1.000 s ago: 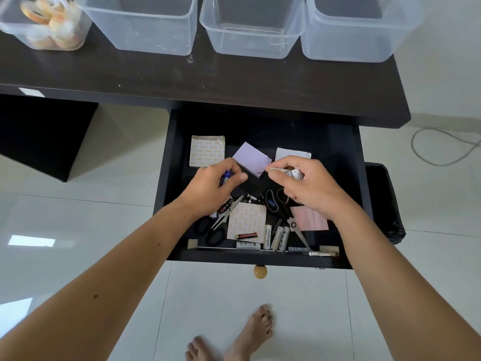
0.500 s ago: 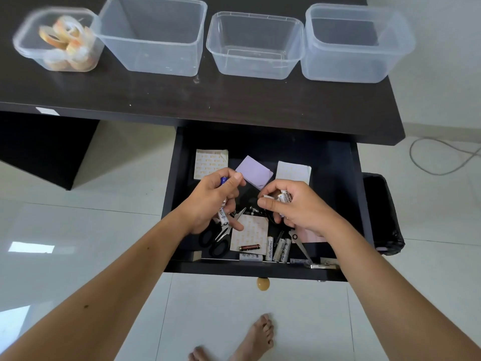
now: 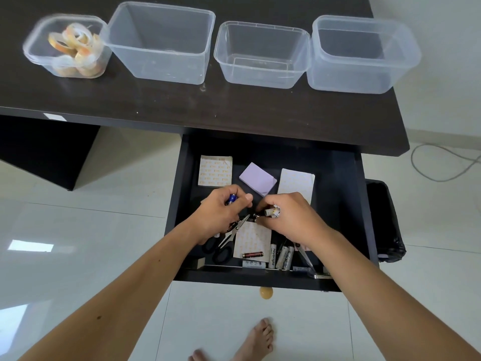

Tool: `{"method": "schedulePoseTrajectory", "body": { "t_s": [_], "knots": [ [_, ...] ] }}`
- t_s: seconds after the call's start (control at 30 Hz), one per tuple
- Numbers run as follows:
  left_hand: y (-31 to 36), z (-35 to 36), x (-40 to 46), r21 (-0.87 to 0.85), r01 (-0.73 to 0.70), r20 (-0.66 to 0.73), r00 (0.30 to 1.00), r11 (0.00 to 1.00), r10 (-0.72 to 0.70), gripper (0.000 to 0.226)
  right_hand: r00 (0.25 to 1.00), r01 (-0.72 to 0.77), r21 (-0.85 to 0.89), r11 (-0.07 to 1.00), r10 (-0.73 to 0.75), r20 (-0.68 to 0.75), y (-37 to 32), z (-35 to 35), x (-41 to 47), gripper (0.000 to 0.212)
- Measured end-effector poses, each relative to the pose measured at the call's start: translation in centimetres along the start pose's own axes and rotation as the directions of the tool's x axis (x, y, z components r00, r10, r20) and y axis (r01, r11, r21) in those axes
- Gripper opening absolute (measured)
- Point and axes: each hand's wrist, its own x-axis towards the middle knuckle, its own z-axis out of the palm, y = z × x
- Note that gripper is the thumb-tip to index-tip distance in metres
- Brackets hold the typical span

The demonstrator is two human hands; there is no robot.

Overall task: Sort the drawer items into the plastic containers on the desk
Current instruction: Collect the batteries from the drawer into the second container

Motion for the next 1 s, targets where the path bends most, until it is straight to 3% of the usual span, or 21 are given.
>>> {"method": "schedulePoseTrajectory", "body": {
  "t_s": [0.07,0.27,0.47,0.6,0.73,1.0],
  "knots": [
    [-0.2,0.0,0.1,0.015,-0.012,-0.020,1.000,1.000,0.013,0.025,1.000,0.018,-0.070,0.997,-0.017,0.018,0.1,0.2,0.3,0.021],
    [-0.7,-0.3,0.2,0.216,-0.121,-0.043,0.990,0.969,0.133,0.013,0.998,0.052,-0.148,0.988,-0.046,0.044,0.5,0.2,0.6,0.015],
    [-0.8,-0.4,0.0,0.431,-0.162,0.041,0.986,0.888,0.160,0.008,0.996,0.004,0.152,0.988,0.010,-0.088,0.3,-1.4,-0.5,0.011],
    [-1.0,-0.6,0.9,0.646,-0.197,0.066,0.977,0.738,0.203,0.010,0.990,-0.092,0.265,0.960,0.116,-0.076,0.8,-3.0,-1.4,0.004],
    [0.0,0.3,1.3,0.818,-0.215,0.132,0.973,0.534,0.190,0.029,0.987,-0.118,0.397,0.910,0.151,-0.054,1.8,-2.9,-2.0,0.022],
    [0.8,1.7,2.3,0.885,-0.228,0.137,0.961,0.406,0.242,0.035,0.978,-0.159,0.624,0.765,0.209,-0.007,1.8,-3.6,-2.5,0.009]
  ]
}}
